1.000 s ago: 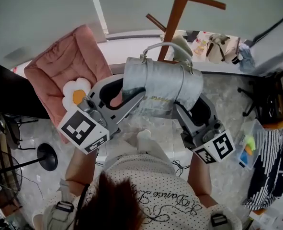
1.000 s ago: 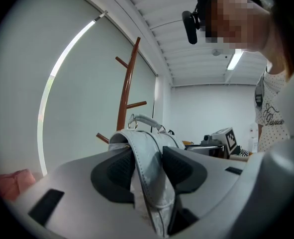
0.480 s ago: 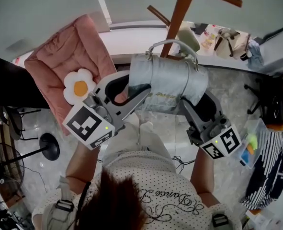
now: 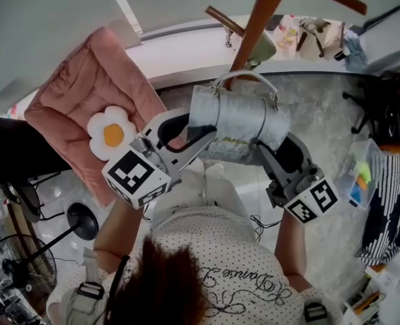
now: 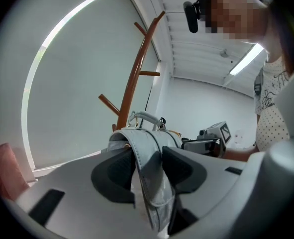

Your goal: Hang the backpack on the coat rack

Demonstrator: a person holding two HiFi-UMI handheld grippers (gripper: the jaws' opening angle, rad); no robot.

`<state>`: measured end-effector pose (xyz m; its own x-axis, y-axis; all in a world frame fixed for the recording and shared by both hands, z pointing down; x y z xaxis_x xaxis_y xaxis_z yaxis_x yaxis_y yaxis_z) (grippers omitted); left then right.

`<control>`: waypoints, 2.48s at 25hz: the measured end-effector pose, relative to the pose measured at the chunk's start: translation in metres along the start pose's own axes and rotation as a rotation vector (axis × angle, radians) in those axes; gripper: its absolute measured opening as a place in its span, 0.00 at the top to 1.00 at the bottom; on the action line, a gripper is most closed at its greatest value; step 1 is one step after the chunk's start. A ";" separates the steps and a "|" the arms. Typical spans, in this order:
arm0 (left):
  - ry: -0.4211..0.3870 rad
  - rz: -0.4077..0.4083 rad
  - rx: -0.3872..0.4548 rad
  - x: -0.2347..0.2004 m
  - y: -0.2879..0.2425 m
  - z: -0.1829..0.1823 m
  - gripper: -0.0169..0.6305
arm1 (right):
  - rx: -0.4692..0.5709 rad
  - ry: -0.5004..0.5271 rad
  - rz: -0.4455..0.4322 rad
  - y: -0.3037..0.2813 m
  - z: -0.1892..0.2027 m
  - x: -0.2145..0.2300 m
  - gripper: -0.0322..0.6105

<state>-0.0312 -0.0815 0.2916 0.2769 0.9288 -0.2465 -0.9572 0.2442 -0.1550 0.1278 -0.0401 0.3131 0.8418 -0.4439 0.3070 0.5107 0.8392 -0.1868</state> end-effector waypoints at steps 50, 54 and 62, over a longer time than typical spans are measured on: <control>0.248 0.058 -0.260 -0.059 -0.033 0.171 0.74 | -0.300 -0.154 0.187 -0.042 0.164 0.055 0.64; 0.262 0.055 -0.289 -0.066 -0.041 0.190 0.74 | -0.327 -0.150 0.204 -0.046 0.182 0.065 0.64; 0.293 0.038 -0.329 -0.083 -0.050 0.218 0.74 | -0.353 -0.189 0.235 -0.058 0.210 0.079 0.64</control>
<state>-0.0245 -0.1097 0.5279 0.2997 0.8056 -0.5110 -0.9025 0.0656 -0.4258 0.1281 -0.0582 0.5440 0.9119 -0.1623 0.3771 0.3661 0.7371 -0.5680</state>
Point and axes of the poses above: the fingertips, and each gripper's own axes: y backward along the fingers, x to its right, z out of its underside, the point moved 3 cm from there along y, backward along the fingers, and after that the axes turned 14 degrees about z, right-handed, at the moved point
